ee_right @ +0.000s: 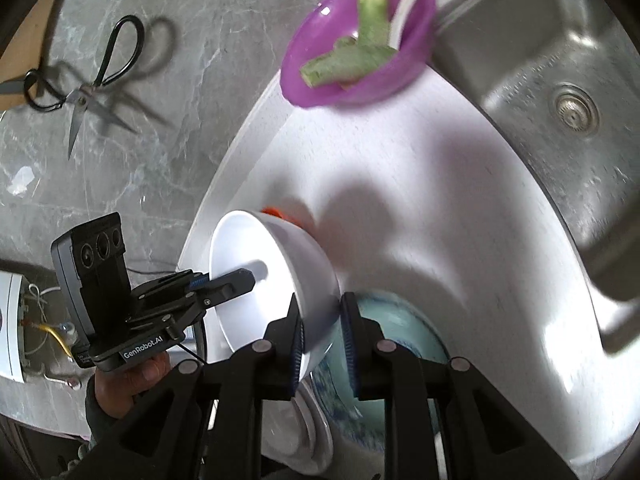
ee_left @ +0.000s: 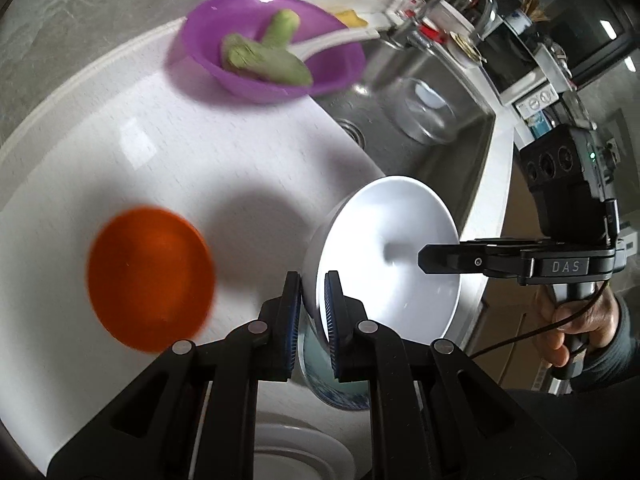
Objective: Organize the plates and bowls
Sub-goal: 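Carry the white bowl with both grippers over the blue-patterned bowl, then lower the white bowl into the blue-patterned bowl and open both grippers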
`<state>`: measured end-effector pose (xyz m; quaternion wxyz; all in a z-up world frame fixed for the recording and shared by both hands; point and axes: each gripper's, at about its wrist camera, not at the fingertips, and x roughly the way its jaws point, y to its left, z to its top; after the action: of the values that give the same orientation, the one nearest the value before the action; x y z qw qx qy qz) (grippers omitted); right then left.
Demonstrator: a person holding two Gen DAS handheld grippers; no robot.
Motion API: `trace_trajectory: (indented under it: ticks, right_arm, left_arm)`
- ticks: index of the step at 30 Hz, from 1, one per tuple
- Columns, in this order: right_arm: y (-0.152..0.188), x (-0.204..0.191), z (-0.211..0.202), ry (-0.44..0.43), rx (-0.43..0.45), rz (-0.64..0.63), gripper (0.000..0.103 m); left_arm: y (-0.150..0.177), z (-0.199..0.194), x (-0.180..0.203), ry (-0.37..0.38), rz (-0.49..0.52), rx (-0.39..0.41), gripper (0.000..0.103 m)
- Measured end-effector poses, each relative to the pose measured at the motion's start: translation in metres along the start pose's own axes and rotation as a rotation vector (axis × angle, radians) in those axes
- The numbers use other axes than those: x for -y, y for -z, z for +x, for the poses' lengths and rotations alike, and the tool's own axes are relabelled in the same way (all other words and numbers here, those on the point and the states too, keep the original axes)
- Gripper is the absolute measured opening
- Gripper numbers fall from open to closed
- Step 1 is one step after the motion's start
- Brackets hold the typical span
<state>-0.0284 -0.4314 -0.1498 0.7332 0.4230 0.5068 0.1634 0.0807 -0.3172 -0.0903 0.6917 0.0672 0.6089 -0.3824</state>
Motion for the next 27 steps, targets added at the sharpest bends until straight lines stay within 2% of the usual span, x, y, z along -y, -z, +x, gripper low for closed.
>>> trace_trajectory:
  ticks: [7,13,27]
  right_arm:
    - [0.038,0.029,0.005,0.037,-0.044,0.027,0.02]
    - [0.051,0.041,0.01,0.067,-0.074,0.02,0.02]
    - [0.058,0.04,0.024,0.145,-0.09,-0.049,0.02]
  left_arm:
    - [0.036,0.028,0.014,0.012,-0.063,-0.025,0.01]
    - [0.058,0.045,0.019,0.002,-0.091,-0.034,0.01]
    - [0.06,0.072,0.011,-0.028,-0.108,-0.048,0.01]
